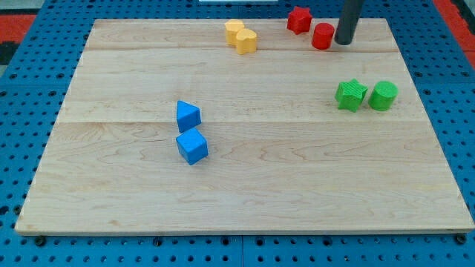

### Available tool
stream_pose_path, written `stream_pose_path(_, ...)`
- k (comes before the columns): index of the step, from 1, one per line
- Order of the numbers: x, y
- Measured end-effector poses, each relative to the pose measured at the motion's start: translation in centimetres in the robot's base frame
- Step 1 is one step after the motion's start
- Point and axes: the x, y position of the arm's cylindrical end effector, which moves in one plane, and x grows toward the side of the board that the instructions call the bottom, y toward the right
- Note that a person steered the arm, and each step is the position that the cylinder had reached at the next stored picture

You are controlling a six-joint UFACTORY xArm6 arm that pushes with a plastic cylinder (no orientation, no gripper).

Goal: Point your arm to the yellow hexagon

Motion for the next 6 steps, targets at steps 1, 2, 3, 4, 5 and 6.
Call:
stream_pose_path(1,6.1,-4.1)
stream_pose_path(2,7.9,-16.8)
stream_pose_path(3,5.4,-31.8)
stream_pose_path(4,-5.0,-35.6)
stream_pose_path(5,-6.7,-34.9)
stream_pose_path(6,-6.9,-32.8)
